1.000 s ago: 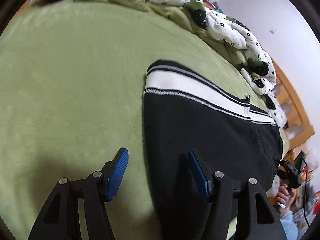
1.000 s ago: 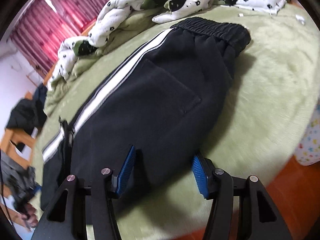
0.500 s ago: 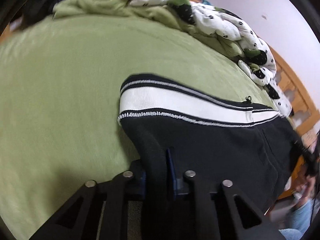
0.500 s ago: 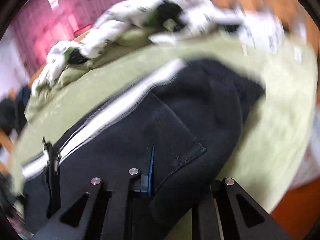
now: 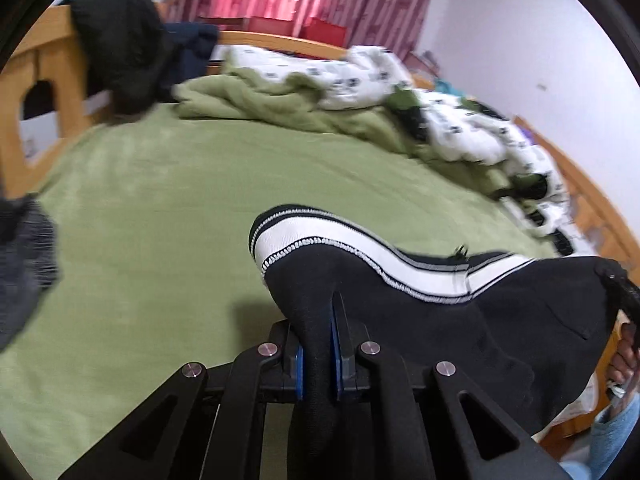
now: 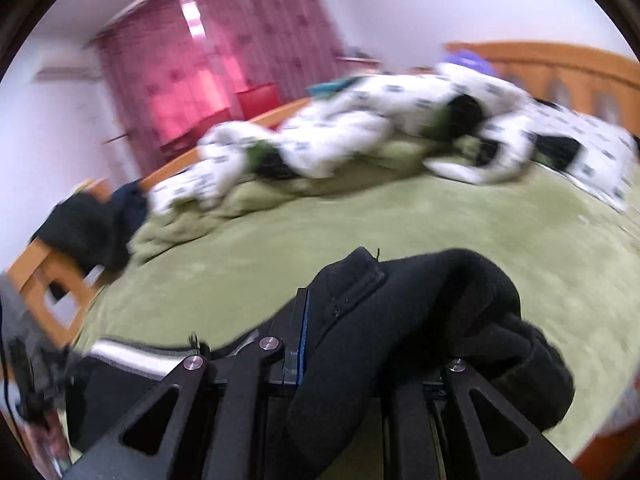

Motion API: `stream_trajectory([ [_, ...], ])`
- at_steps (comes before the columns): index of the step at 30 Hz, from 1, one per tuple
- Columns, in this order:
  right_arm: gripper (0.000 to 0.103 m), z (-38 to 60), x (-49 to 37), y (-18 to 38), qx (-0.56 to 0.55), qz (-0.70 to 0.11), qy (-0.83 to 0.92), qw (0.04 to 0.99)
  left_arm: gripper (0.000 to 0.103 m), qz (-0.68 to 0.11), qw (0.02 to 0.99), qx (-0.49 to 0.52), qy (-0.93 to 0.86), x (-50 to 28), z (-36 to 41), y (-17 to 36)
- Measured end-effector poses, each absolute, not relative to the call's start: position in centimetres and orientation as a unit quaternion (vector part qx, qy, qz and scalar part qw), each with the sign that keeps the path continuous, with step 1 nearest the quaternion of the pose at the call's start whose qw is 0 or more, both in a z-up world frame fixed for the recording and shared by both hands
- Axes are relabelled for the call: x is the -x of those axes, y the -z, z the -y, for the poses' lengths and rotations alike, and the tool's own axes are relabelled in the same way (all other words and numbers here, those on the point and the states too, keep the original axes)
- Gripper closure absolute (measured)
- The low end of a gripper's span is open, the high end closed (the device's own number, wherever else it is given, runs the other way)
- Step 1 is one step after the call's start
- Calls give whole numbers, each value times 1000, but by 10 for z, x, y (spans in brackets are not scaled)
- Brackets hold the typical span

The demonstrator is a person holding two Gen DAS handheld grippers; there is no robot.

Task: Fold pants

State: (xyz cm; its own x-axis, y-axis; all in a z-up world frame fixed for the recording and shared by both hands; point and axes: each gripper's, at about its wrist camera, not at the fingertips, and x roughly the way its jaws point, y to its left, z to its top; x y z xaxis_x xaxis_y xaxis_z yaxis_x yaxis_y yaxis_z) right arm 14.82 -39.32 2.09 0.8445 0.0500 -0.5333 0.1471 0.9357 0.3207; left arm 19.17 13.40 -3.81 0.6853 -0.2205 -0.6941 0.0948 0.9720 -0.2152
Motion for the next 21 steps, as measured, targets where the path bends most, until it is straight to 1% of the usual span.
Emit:
stream_trajectory([
  [2,89,370,-157,-6,-175,-293,-11,940,92,-408,908,70,61,-188,-158,55],
  [4,88,356,-168,19,-182,-329,-43,926,89,-450,889,61,49,-187,-177,86],
  [6,87,340,-178,60,-187,-380,-61,904,75,-474,879,58,20,-183,-187,110],
  [7,84,333,-174,71,-173,-387,-57,904,73,-478,877,53,-4,-180,-190,118],
  [8,84,329,-171,78,-161,-394,-63,903,70,-481,875,45,-28,-175,-192,123],
  [10,68,325,-156,88,-139,-411,-77,898,64,-476,878,47,-31,-164,-192,125],
  [11,66,328,-149,91,-135,-418,-82,894,57,-470,880,56,-29,-159,-192,123],
  [12,66,331,-139,95,-133,-425,-84,892,50,-463,883,69,-29,-153,-191,120],
  [13,66,337,-126,99,-131,-434,-87,887,48,-455,886,81,-29,-148,-190,115],
  [15,66,346,-102,103,-125,-446,-86,882,47,-444,891,94,-28,-141,-183,112],
  [18,65,375,-65,103,-129,-436,-42,890,47,-435,892,120,-10,-128,-169,106],
  [20,63,396,-53,107,-160,-433,-21,887,45,-432,890,146,25,-121,-155,103],
  [21,60,402,-50,111,-172,-432,-14,885,43,-431,889,152,37,-120,-148,104],
])
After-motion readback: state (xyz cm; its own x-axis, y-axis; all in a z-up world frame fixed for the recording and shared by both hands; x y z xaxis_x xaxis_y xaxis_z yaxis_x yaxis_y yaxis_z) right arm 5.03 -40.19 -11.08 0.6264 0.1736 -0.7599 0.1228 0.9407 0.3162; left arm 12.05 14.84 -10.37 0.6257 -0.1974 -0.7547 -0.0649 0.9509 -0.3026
